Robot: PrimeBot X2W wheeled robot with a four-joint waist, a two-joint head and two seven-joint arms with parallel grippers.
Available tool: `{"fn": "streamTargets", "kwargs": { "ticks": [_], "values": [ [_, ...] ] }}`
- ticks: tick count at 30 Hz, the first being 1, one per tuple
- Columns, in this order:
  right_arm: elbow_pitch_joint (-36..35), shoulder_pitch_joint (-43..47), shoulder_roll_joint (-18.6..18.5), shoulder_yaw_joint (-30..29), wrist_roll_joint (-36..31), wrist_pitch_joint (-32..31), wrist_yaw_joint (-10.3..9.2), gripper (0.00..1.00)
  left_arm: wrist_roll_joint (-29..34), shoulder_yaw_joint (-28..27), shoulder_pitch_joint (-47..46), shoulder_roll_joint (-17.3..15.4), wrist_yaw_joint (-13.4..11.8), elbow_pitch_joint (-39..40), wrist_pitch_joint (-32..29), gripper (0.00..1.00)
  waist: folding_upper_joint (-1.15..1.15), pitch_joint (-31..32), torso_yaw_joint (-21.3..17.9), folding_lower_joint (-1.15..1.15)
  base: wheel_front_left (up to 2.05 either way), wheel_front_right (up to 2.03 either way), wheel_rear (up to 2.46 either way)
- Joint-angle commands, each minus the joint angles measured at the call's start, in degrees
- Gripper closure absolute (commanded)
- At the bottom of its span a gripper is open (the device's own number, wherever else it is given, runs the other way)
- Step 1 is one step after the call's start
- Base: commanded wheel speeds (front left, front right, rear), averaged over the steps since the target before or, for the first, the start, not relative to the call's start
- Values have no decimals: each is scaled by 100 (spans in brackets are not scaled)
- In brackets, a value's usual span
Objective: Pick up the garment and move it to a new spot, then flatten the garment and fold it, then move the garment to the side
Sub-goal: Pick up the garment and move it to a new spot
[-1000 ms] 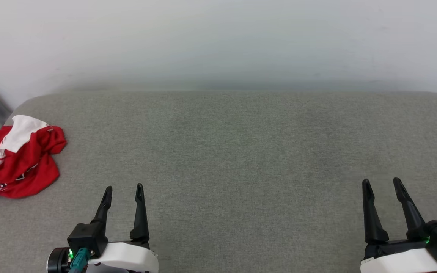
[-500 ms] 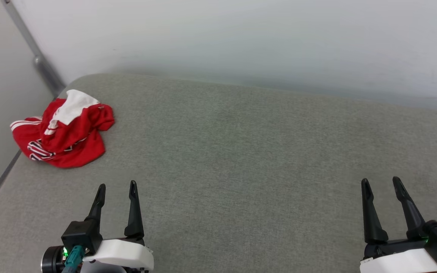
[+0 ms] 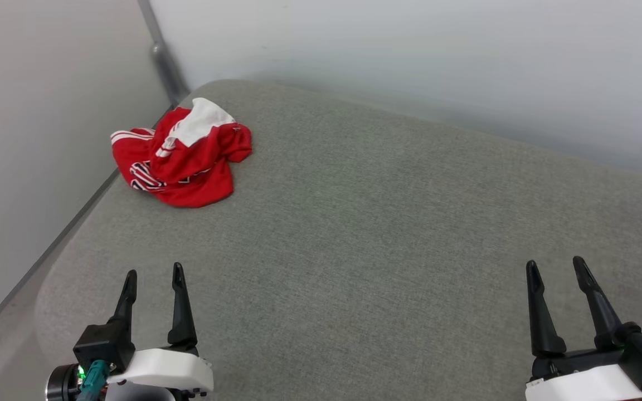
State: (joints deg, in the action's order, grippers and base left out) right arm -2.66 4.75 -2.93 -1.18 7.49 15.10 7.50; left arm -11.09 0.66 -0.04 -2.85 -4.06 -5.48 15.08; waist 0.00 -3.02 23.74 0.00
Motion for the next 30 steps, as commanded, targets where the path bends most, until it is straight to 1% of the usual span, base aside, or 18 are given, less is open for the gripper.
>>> {"fn": "streamTargets", "kwargs": {
  "ticks": [1, 5, 9, 11, 14, 19, 24, 26, 30],
  "values": [
    [-28, -25, 9, -1, -41, 10, -2, 0, -9, -21, -24, -4, -28, 14, 14, 0, 0, -40, 133, 0, 0, 0, 0],
    [-38, -46, 9, 16, -81, 10, -2, 0, -35, -81, 7, -4, -37, 13, 15, 0, 0, -67, 249, 0, 0, 0, 0],
    [-50, -62, 9, 41, -112, 10, -2, 0, -33, -168, 8, -5, -49, -13, 15, 0, 0, -97, 253, 0, 0, 0, 0],
    [-65, -90, 10, 39, -139, 10, -2, 0, 7, -261, -119, -7, -7, -31, 15, 0, 0, -137, 221, 0, 0, 0, 0],
    [-100, -125, 10, 12, -202, 10, -2, 0, 143, -470, -433, -48, 180, -72, 15, 0, 0, -235, 174, 0, 0, 0, 0],
    [-173, -297, 10, -39, -374, 10, -2, 0, 256, -886, -1253, -357, 533, -236, 14, 0, 0, -573, 1, 0, 0, 0, 0],
    [-338, -524, 9, -153, -582, 10, -2, 0, 262, -1182, -2257, -743, 726, -401, 14, 0, 0, -1057, -210, 0, 0, 0, 0],
    [-413, -609, 9, -200, -667, 11, -2, 0, 318, -1247, -2660, -974, 798, -519, 15, 0, 0, -1277, -281, 0, 0, 0, 0],
    [-609, -743, 9, -243, -862, 11, -2, 0, 146, -1400, -3394, -1272, 918, -805, 14, 0, 0, -1734, -414, 0, 0, 0, 0]
  ]
}}
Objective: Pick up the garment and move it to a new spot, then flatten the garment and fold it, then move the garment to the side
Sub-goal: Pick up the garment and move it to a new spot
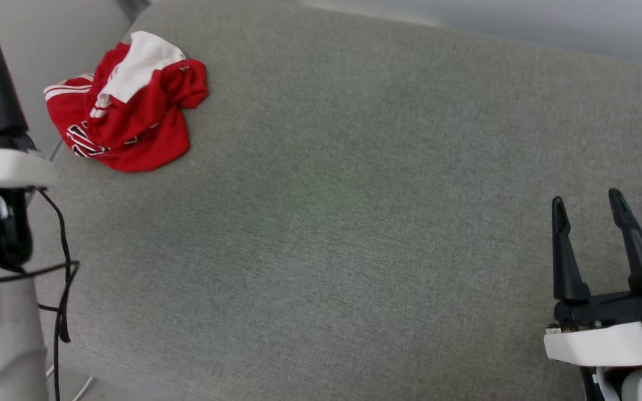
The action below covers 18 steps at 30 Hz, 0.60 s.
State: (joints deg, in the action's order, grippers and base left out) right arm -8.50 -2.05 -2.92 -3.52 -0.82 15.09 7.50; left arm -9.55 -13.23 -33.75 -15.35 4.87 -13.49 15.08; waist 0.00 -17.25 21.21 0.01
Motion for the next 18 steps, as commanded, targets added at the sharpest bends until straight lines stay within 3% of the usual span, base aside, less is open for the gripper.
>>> {"fn": "streamTargets", "kwargs": {
  "ticks": [1, 8, 13, 18],
  "values": [
    [-84, -102, 7, -22, -80, 12, -2, 0, -72, -60, -213, -99, 35, -96, 14, 0, 0, -428, -192, -1, 0, 0, 0],
    [-493, -365, 4, -80, -401, 11, -2, 0, -487, -61, -1379, -823, 202, -939, -299, 0, 0, -1144, -387, -1, 0, 0, 0],
    [-760, -517, -58, -90, -492, 11, -2, 0, -1134, 123, -2081, -1351, 247, -1646, -1247, 0, 0, -1498, -529, -1, 0, 0, 0],
    [-935, -605, -128, -76, -533, 12, -2, 0, -2101, 851, -2379, -1826, 251, -2113, -2630, 0, 0, -1745, -630, -1, 0, 0, 0]
  ]
}}
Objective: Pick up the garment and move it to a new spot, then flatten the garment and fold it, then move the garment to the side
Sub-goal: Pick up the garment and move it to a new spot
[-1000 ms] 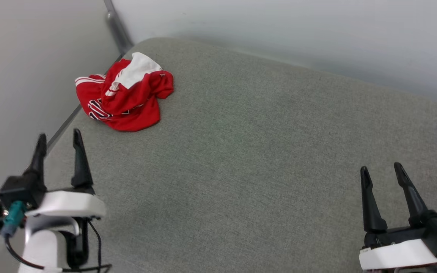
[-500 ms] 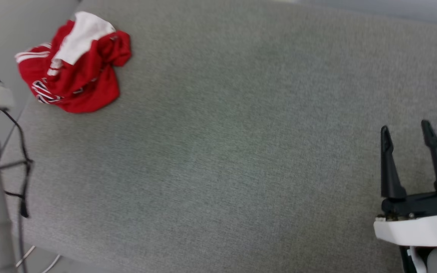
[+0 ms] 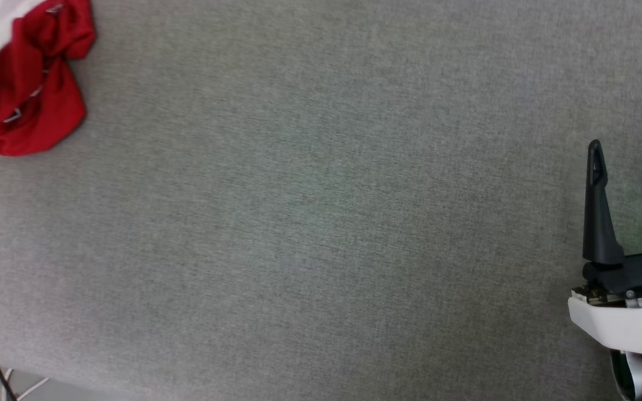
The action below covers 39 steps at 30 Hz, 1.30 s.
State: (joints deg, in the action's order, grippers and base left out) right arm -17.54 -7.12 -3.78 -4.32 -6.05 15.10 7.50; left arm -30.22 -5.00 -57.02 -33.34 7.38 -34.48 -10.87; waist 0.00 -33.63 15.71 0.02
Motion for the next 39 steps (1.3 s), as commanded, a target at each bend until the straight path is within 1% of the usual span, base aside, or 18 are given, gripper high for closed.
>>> {"fn": "streamTargets", "kwargs": {
  "ticks": [1, 4, 8, 11, 14, 17, 20, 23, 24, 25, 28, 31, 33, 36, 39],
  "values": [
    [-63, -121, -56, 4, -20, 10, -2, 0, -245, 155, -109, -147, 0, -57, -339, 0, 0, -159, -96, -2, 0, 0, 0],
    [-143, -164, -98, 21, -51, 10, -2, 0, -742, 471, -176, -458, 1, -225, -1098, 0, 0, -323, -152, -2, 0, 0, 0],
    [-241, -253, -143, 46, -92, 11, -2, 0, -1331, 769, -198, -725, 2, -484, -1976, 0, 0, -552, -231, -2, 0, 0, 0],
    [-288, -269, -151, 54, -119, 10, -2, 0, -1653, 946, -138, -874, 3, -671, -2493, 0, 0, -712, -299, -2, 0, 0, 0],
    [-314, -283, -155, 27, -126, 10, -2, 0, -1900, 1118, -53, -879, 3, -889, -2926, 0, 0, -836, -342, -2, 0, 0, 0],
    [-293, -285, -169, 23, -135, 9, -2, 0, -1990, 1344, 59, -878, 3, -1068, -3253, 0, 0, -917, -367, -2, 0, 0, 0],
    [-266, -314, -177, 26, -131, 5, -3, 0, -2088, 1529, 172, -737, 3, -1206, -3350, 0, 0, -961, -380, -2, 0, 0, 0],
    [-232, -355, -172, 62, -132, 5, -2, 0, -2146, 1625, 204, -679, 3, -1256, -3349, 0, 0, -968, -404, -2, 0, 0, 0],
    [-222, -366, -167, 74, -128, 5, -2, 0, -2149, 1689, 218, -679, 3, -1270, -3346, 80, 0, -962, -414, -2, 0, 0, 0],
    [-210, -370, -155, 80, -115, 5, -2, 0, -2166, 1730, 226, -683, 3, -1279, -3321, 100, 0, -938, -424, -2, 0, 0, 0],
    [-173, -366, -109, 76, -73, 6, -2, 0, -2201, 1791, 102, -823, 3, -1135, -3081, 100, 0, -813, -438, -2, 0, 0, 0],
    [-132, -339, -62, 78, -37, 9, -2, 0, -2127, 1905, -98, -1075, 9, -908, -2799, 100, 0, -602, -431, -2, 0, 0, 0],
    [-82, -343, -30, 108, 7, 10, -2, 0, -2044, 2049, -226, -1243, 4, -747, -2669, 100, 0, -432, -436, -2, 0, 0, 0],
    [25, -331, 9, 161, 72, 10, -2, 0, -1942, 2271, -383, -1384, 4, -495, -2497, 100, 0, -127, -430, -2, 0, 0, 0],
    [118, -307, 52, 202, 151, 10, -2, 0, -1875, 2537, -585, -1499, 3, -176, -2448, 100, 0, 172, -440, -2, 0, 0, 0]
  ]
}}
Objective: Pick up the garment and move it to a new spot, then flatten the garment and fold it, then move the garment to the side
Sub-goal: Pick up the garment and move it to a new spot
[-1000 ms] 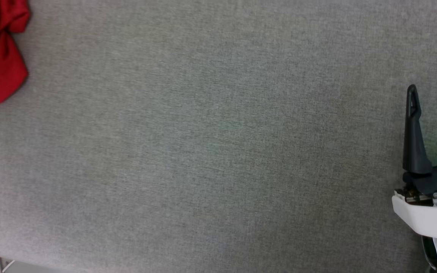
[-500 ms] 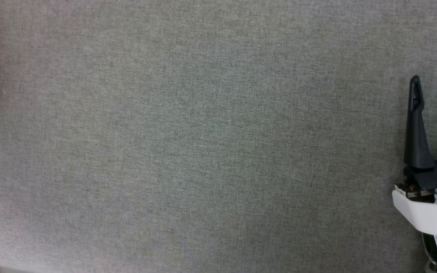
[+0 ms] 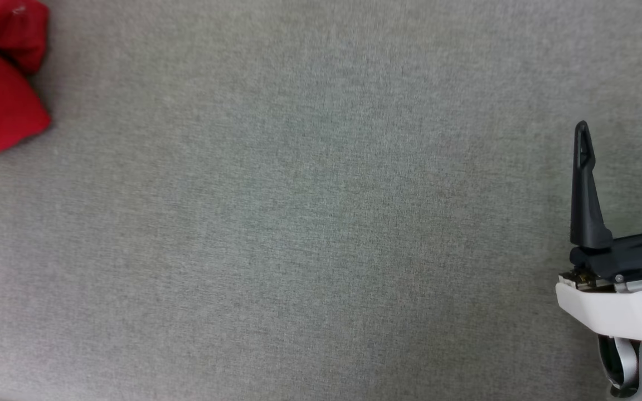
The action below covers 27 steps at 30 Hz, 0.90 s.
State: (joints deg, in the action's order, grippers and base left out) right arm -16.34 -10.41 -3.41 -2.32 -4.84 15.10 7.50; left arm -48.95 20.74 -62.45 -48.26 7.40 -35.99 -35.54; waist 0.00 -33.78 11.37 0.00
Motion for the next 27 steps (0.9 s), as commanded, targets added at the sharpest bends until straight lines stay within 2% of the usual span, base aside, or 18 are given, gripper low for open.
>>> {"fn": "streamTargets", "kwargs": {
  "ticks": [1, 5, 12, 21, 27],
  "values": [
    [30, 38, 26, 6, 57, 10, -2, 0, 21, 53, -119, -47, 1, 81, 32, 100, 0, 284, -11, 0, 0, 0, 0],
    [133, 123, 55, -11, 141, 10, -2, 0, 158, 455, -419, -118, 1, 565, -31, 100, 0, 657, -40, 0, 0, 0, 0],
    [285, 272, 60, -85, 515, 10, -2, 0, 340, 985, -966, 29, 1, 1384, -377, 100, 0, 1252, -185, 0, 0, 0, 0],
    [419, 463, 62, -174, 840, 10, -2, 0, 400, 1866, -1555, 656, 1, 2144, -803, 100, 0, 1714, -561, 0, 0, 0, 0],
    [485, 502, 61, -135, 963, 10, -2, 0, 274, 2563, -1753, 1042, 1, 2375, -809, 100, 0, 1867, -986, 0, 0, 0, 0]
  ]
}}
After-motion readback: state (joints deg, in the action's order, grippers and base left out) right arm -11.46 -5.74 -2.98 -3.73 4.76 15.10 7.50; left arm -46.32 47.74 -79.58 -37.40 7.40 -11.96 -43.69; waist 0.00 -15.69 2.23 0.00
